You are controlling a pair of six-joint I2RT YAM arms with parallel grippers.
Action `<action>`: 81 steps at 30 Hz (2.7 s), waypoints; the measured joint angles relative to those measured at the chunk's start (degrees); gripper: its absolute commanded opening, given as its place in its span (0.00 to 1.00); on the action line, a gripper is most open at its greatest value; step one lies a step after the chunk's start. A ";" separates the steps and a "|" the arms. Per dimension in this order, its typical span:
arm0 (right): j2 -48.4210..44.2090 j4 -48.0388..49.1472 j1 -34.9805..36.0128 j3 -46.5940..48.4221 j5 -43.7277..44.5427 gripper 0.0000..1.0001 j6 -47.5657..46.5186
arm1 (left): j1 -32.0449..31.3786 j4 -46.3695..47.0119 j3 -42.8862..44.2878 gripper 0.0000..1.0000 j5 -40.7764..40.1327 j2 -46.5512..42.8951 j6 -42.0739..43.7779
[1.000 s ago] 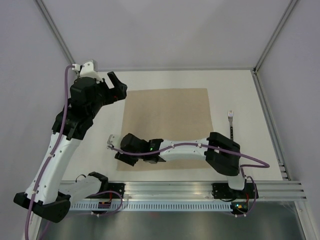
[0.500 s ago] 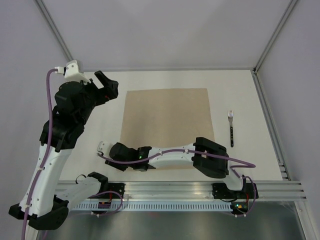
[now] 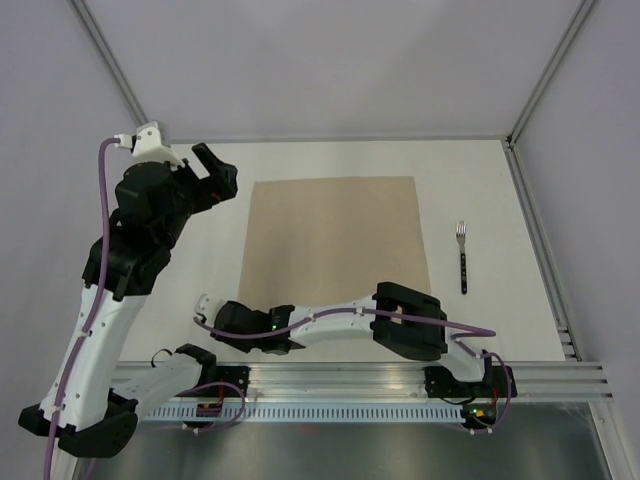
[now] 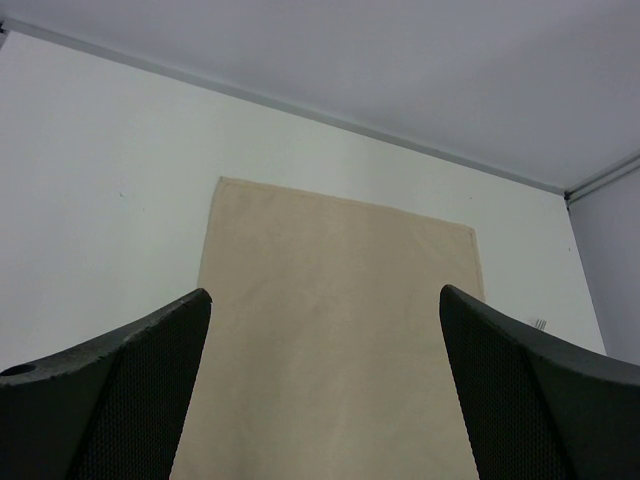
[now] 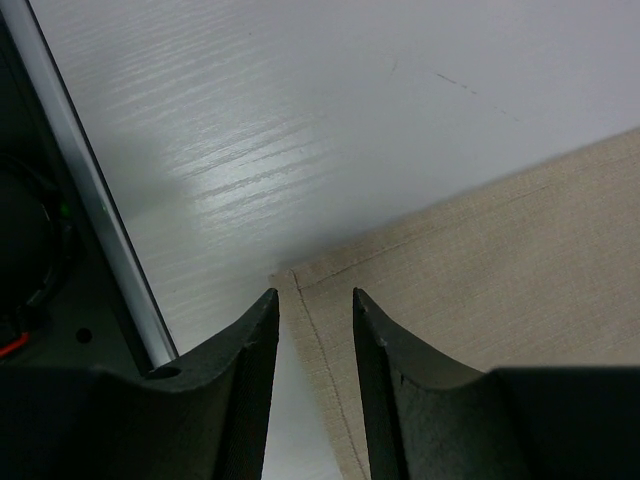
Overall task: Fold the napkin, place the utensils inside, and roll it up
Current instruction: Fold the napkin at the center of the board.
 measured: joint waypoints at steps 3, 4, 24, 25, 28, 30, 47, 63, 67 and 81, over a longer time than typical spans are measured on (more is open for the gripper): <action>0.76 -0.13 0.74 0.52 0.02 0.42 0.48 | 0.00 -0.09 -0.17 1.00 -0.37 0.17 0.00; 0.92 -0.22 1.07 0.55 0.07 0.42 0.59 | 0.00 -0.20 -0.17 1.00 -0.42 0.17 0.00; 3.65 -1.11 3.13 2.64 4.44 0.48 0.81 | 0.00 -0.50 -1.49 1.00 -0.83 0.52 0.04; 3.65 -1.14 3.13 2.64 4.50 0.48 0.76 | 0.00 -0.50 -1.49 1.00 -0.83 0.66 0.02; 3.65 -1.11 3.13 2.64 4.44 0.48 0.68 | 0.00 -0.50 -1.49 1.00 -0.83 1.05 0.02; 3.67 -1.07 3.13 2.64 4.33 0.47 0.68 | 0.00 -0.52 -1.49 1.00 -0.83 1.20 0.04; 3.63 -0.37 1.44 2.64 1.99 0.07 -0.79 | 0.00 -0.55 -1.51 1.00 -1.09 1.86 0.04; -1.95 -3.06 -0.42 5.03 -0.66 0.18 -1.86 | 0.00 -0.39 -1.51 1.00 -3.37 1.46 0.04; -0.90 -4.04 -0.28 6.23 -1.36 0.23 -1.66 | 0.00 -0.22 -1.51 1.00 -3.39 1.42 0.02; 6.40 -9.01 0.98 9.73 2.45 0.41 -0.61 | 0.00 0.15 -1.57 1.00 -3.37 1.44 0.04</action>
